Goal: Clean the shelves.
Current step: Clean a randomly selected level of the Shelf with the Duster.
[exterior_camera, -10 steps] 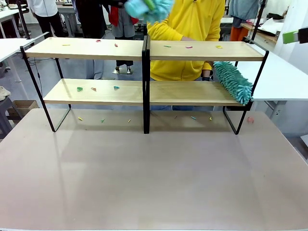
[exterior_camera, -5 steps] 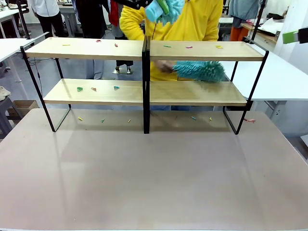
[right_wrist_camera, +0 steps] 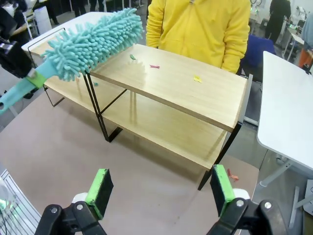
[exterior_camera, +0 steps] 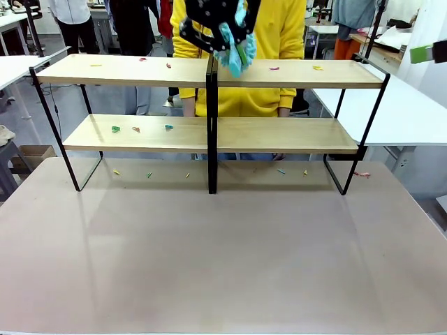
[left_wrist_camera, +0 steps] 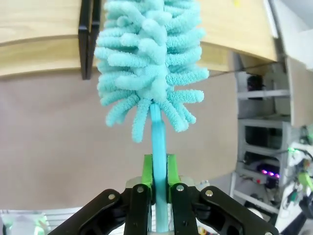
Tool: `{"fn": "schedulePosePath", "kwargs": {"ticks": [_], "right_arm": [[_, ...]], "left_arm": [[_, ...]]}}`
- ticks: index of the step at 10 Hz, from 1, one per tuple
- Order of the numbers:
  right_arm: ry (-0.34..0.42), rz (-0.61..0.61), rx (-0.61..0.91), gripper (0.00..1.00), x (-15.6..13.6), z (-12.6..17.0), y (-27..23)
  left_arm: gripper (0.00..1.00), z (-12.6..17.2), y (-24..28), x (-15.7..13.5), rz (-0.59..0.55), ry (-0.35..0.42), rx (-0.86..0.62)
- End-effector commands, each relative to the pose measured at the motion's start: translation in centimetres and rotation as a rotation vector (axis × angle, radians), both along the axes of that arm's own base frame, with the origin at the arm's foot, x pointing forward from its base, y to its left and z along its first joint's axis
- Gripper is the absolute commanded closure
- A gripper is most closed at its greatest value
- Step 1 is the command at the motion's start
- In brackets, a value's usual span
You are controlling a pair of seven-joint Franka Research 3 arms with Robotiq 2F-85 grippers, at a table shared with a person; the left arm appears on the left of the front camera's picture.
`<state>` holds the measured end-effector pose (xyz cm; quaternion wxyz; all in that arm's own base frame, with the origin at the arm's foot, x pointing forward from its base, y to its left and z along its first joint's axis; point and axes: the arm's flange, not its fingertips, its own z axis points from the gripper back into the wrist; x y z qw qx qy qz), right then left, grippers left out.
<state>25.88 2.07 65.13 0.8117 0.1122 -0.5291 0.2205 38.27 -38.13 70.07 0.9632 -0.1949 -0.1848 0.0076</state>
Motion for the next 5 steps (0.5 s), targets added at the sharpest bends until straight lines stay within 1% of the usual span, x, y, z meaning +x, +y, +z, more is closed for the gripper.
{"fn": "schedulePosePath", "kwargs": {"ticks": [1,2,3,4,5], "right_arm": [[-0.002,0.005,0.009,0.0,0.1,-0.1,0.0],[-0.002,0.005,0.009,0.0,0.1,-0.1,0.0],[-0.002,0.005,0.009,0.0,0.1,-0.1,0.0],[-0.002,0.005,0.009,0.0,0.1,-0.1,0.0],[-0.002,0.005,0.009,0.0,0.1,-0.1,0.0]], "left_arm": [[0.88,0.9,-2.3,2.6,0.082,0.017,0.063],[0.88,0.5,-2.7,3.6,0.089,0.051,0.085],[0.88,0.2,-3.1,4.3,0.046,0.111,0.086],[0.88,0.1,-3.4,4.9,0.047,0.137,0.091],[0.88,0.0,-3.8,5.3,0.01,0.168,0.095]]}}
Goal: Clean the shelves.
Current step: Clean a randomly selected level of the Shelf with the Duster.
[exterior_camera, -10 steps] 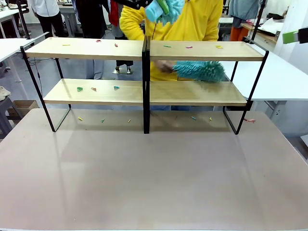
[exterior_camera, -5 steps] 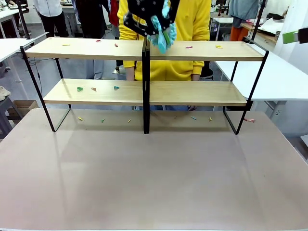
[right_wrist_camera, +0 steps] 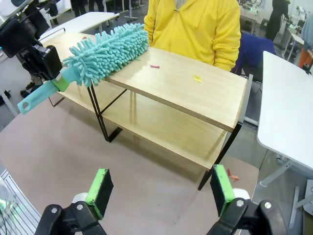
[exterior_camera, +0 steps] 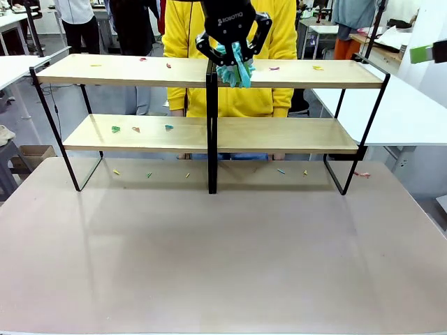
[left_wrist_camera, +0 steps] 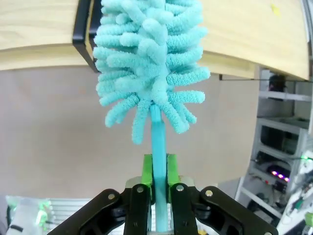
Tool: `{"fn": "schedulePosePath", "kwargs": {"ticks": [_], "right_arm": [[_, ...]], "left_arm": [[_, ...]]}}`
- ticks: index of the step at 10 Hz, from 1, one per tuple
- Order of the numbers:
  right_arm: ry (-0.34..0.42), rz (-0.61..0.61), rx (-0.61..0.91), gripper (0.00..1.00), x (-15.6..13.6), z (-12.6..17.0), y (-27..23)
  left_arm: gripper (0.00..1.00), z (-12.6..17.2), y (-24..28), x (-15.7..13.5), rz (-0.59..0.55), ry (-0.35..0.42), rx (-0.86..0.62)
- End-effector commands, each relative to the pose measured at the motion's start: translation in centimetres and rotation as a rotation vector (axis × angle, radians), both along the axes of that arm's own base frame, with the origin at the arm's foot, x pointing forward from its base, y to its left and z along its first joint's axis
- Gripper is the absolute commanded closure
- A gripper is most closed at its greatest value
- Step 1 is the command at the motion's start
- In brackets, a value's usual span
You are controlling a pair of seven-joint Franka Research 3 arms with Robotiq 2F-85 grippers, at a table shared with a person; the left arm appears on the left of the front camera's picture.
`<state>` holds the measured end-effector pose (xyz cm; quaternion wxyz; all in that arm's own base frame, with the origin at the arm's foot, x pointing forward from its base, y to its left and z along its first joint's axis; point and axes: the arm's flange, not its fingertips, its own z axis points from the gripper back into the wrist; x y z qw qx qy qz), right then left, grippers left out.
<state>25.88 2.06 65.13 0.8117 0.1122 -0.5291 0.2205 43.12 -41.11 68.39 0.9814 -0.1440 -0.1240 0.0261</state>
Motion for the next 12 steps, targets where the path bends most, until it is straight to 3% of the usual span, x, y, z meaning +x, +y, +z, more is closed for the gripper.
{"fn": "schedulePosePath", "kwargs": {"ticks": [1,3,7,12], "right_arm": [[-0.002,0.005,0.009,0.0,0.1,-0.1,0.0],[-0.002,0.005,0.009,0.0,0.1,-0.1,0.0],[-0.002,0.005,0.009,0.0,0.1,-0.1,0.0],[-0.002,0.005,0.009,0.0,0.1,-0.1,0.0]], "left_arm": [[0.88,1.7,-1.2,0.9,-0.047,0.029,-0.003],[0.88,2.2,-2.2,2.0,-0.109,0.007,-0.019],[0.88,2.8,-5.4,3.6,-0.345,-0.035,0.012],[0.88,4.0,-6.8,5.2,-0.526,0.025,0.013]]}}
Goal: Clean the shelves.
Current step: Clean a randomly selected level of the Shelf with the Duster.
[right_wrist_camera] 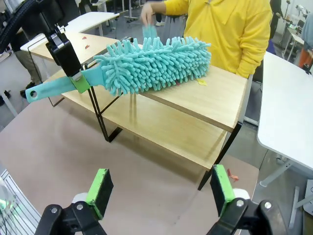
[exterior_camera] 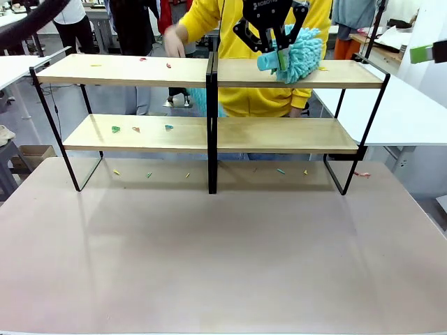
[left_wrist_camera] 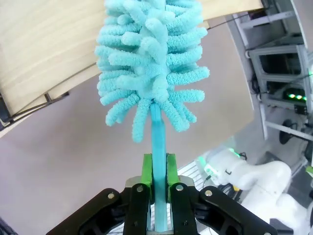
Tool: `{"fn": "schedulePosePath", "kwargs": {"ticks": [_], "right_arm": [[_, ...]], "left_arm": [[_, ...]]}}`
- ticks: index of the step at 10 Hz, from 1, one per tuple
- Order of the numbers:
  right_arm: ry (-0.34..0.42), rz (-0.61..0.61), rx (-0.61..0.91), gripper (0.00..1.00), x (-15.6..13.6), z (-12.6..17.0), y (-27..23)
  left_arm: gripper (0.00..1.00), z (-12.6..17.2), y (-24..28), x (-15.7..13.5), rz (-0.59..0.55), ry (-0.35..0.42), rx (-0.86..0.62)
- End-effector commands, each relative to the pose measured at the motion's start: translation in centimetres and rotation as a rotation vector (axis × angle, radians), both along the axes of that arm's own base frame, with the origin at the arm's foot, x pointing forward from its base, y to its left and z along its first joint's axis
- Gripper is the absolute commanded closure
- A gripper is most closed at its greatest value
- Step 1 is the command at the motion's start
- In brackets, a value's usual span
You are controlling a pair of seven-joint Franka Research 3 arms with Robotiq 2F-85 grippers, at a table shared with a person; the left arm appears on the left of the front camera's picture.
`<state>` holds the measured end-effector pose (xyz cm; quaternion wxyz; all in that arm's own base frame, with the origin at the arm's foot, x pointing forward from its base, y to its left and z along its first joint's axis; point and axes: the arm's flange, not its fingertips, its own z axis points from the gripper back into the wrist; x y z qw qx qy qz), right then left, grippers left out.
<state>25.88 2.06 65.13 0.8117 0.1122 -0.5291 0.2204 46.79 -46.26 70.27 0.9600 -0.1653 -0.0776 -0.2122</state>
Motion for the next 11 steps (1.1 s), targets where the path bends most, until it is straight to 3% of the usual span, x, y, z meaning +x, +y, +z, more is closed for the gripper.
{"fn": "schedulePosePath", "kwargs": {"ticks": [1,3,6,7,11], "right_arm": [[-0.002,0.005,0.009,0.0,0.1,-0.1,0.0],[-0.002,0.005,0.009,0.0,0.1,-0.1,0.0],[-0.002,0.005,0.009,0.0,0.1,-0.1,0.0],[-0.002,0.005,0.009,0.0,0.1,-0.1,0.0],[-0.002,0.005,0.009,0.0,0.1,-0.1,0.0]], "left_arm": [[0.88,2.0,-2.1,1.9,-0.06,0.017,0.014],[0.88,1.9,-2.3,2.0,-0.164,0.045,0.019],[0.88,3.0,0.0,-0.8,-0.531,0.158,0.003],[0.88,3.5,1.5,-2.3,-0.604,0.201,0.017],[0.88,3.5,4.8,-6.0,-0.609,0.169,0.027]]}}
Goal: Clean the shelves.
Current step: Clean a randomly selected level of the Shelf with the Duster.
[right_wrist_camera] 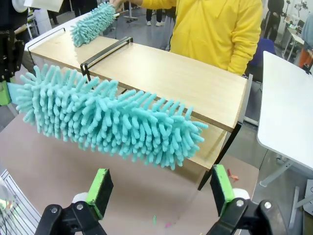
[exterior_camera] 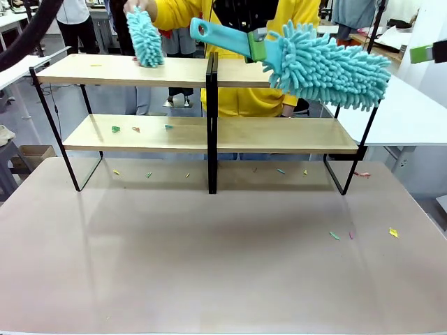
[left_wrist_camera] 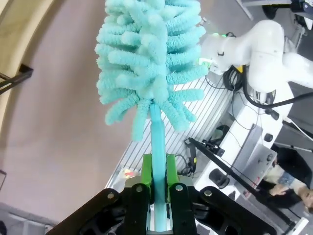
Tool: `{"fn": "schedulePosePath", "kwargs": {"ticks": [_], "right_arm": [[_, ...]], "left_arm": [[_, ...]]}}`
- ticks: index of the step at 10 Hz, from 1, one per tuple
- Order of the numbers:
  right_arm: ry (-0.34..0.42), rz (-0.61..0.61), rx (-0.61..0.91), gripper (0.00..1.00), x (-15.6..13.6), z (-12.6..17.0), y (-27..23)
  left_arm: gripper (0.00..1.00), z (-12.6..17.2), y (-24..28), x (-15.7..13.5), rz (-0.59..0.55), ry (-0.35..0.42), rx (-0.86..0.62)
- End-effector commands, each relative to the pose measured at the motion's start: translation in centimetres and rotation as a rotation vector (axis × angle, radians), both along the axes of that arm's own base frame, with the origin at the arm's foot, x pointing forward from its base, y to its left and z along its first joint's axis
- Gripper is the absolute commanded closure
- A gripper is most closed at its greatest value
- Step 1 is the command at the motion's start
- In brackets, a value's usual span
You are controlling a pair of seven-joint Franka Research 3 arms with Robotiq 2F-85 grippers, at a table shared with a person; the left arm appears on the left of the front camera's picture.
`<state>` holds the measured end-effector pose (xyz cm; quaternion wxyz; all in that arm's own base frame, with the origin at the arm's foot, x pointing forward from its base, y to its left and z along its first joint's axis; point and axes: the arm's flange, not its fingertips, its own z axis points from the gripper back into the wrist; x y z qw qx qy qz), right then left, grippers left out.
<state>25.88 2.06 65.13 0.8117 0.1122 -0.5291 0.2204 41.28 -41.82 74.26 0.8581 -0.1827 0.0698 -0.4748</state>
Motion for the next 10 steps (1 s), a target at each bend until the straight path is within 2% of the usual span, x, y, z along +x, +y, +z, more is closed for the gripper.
{"fn": "schedulePosePath", "kwargs": {"ticks": [1,3,4,5,6,10], "right_arm": [[-0.002,0.005,0.009,0.0,0.1,-0.1,0.0],[-0.002,0.005,0.009,0.0,0.1,-0.1,0.0],[-0.002,0.005,0.009,0.0,0.1,-0.1,0.0],[-0.002,0.005,0.009,0.0,0.1,-0.1,0.0],[-0.002,0.005,0.009,0.0,0.1,-0.1,0.0],[-0.002,0.005,0.009,0.0,0.1,-0.1,0.0]], "left_arm": [[0.88,-0.3,1.2,-1.5,-0.01,-0.017,-0.022],[0.88,1.0,5.5,-3.3,-0.024,-0.049,-0.01],[0.88,1.6,8.8,-4.1,0.023,-0.088,-0.012],[0.88,1.6,11.3,-5.2,0.014,-0.069,-0.057],[0.88,1.0,12.2,-5.9,0.047,-0.077,-0.082],[0.88,0.3,11.7,-6.0,0.036,-0.071,-0.096]]}}
